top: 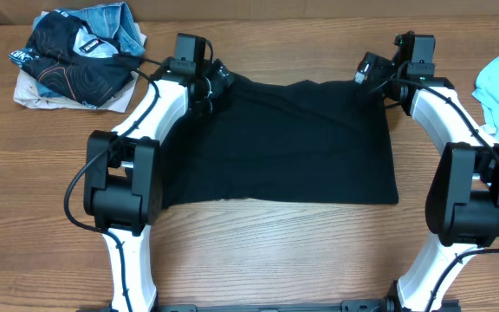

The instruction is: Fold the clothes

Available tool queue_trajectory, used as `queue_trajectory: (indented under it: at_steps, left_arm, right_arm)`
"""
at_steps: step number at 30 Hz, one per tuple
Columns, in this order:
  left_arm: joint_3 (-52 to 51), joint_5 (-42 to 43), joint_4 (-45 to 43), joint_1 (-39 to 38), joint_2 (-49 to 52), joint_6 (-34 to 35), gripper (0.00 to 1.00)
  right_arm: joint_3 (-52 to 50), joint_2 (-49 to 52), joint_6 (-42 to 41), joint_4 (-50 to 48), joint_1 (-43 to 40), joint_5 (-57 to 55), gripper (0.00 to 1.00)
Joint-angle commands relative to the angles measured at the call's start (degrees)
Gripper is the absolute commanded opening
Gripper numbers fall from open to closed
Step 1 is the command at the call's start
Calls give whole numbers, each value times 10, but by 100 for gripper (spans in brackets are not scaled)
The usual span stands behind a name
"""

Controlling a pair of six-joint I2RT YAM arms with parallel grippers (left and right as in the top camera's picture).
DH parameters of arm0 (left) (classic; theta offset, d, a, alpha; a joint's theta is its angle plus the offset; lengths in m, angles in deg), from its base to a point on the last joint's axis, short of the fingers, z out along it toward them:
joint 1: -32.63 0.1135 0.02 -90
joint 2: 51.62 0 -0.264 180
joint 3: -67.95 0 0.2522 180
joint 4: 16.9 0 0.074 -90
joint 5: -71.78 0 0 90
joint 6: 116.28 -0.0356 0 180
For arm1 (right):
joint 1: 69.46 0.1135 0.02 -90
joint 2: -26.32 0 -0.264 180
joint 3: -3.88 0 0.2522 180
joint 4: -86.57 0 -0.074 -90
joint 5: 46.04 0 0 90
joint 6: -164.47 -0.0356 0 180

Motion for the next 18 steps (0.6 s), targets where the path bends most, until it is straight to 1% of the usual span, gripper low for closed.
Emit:
queue_trajectory:
  at_steps: [1, 4, 7, 9, 11, 13, 14, 17, 18]
  left_arm:
    - [9, -23, 0, 5, -2, 21, 90]
    - [9, -23, -5, 7, -2, 21, 90]
    - [9, -23, -9, 7, -2, 21, 85]
    - [9, -26, -13, 7, -2, 21, 80]
    - [9, -31, -19, 7, -2, 21, 72]
    - [9, -34, -24, 7, -2, 21, 61]
    - [9, -35, -25, 7, -2, 22, 58]
    - [9, -35, -25, 7, -2, 25, 59]
    - [9, -35, -25, 7, -2, 26, 63]
  right_arm:
    - [10, 18, 8, -6, -4, -9, 100]
    - [10, 29, 9, -11, -4, -9, 100]
    - [10, 33, 9, -20, -4, -9, 100]
    - [10, 33, 8, -27, -4, -9, 100]
    - [10, 33, 8, -33, -4, -9, 100]
    - [10, 33, 8, -34, -4, -9, 100]
    - [10, 33, 8, -34, -4, -9, 100]
    - [10, 33, 9, -35, -4, -9, 100]
    - [10, 33, 8, -35, -4, -9, 100]
